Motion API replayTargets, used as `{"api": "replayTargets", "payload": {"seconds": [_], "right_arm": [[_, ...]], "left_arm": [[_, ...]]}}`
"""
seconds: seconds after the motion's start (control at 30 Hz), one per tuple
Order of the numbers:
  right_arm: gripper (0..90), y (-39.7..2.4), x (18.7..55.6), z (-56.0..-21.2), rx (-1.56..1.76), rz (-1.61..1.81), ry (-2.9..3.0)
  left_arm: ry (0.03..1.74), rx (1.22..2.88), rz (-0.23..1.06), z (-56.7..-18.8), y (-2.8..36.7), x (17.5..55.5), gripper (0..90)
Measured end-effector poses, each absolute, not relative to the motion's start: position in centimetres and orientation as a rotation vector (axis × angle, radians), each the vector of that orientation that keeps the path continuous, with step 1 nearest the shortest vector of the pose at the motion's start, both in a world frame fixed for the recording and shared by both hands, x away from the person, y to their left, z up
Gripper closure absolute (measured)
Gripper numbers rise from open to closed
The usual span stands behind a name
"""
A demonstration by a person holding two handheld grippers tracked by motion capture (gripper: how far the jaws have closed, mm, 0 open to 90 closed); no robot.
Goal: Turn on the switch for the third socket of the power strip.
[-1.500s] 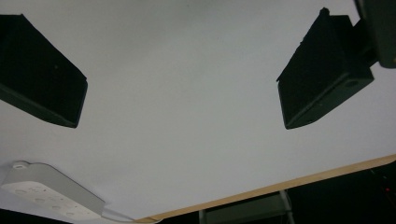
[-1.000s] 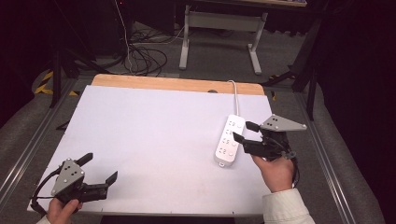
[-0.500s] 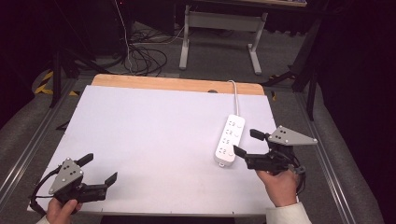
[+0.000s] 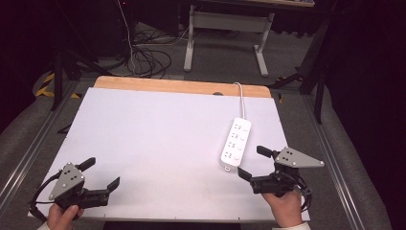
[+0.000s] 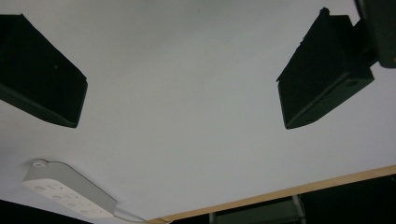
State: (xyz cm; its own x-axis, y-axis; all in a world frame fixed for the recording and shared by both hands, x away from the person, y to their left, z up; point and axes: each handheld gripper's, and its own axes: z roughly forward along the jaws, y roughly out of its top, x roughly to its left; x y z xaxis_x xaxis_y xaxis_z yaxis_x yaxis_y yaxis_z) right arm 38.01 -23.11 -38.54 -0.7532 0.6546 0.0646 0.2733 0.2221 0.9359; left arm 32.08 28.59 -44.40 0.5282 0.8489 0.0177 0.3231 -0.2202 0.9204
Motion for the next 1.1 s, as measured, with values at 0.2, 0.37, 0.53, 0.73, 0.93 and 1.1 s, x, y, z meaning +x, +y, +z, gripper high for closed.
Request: {"api": "replayTargets", "payload": {"seconds": [0.2, 0.37, 0.53, 0.73, 0.93, 1.1], "right_arm": [[2.3, -23.3, 38.1, -40.7, 0.914, 1.567, 2.174], [2.2, -23.5, 38.0, -41.9, 0.893, 1.582, 2.153], [1.6, -23.5, 37.8, -43.1, 0.878, 1.566, 2.150], [1.4, -23.4, 37.9, -44.3, 0.893, 1.523, 2.168], [1.4, -23.2, 38.2, -45.7, 0.913, 1.477, 2.213], [0.9, -23.0, 38.2, -46.7, 0.939, 1.448, 2.236]], "left_arm": [[0.979, 1.786, 0.667, -44.4, 28.6, 32.1, 1.8], [0.983, 1.783, 0.665, -44.3, 28.7, 32.0, 1.9], [0.984, 1.785, 0.667, -44.3, 28.6, 32.0, 1.9], [0.984, 1.790, 0.664, -44.3, 28.7, 31.9, 2.0], [0.991, 1.784, 0.658, -44.5, 28.8, 31.9, 1.9], [0.992, 1.775, 0.674, -44.6, 28.9, 31.9, 1.9]]}}
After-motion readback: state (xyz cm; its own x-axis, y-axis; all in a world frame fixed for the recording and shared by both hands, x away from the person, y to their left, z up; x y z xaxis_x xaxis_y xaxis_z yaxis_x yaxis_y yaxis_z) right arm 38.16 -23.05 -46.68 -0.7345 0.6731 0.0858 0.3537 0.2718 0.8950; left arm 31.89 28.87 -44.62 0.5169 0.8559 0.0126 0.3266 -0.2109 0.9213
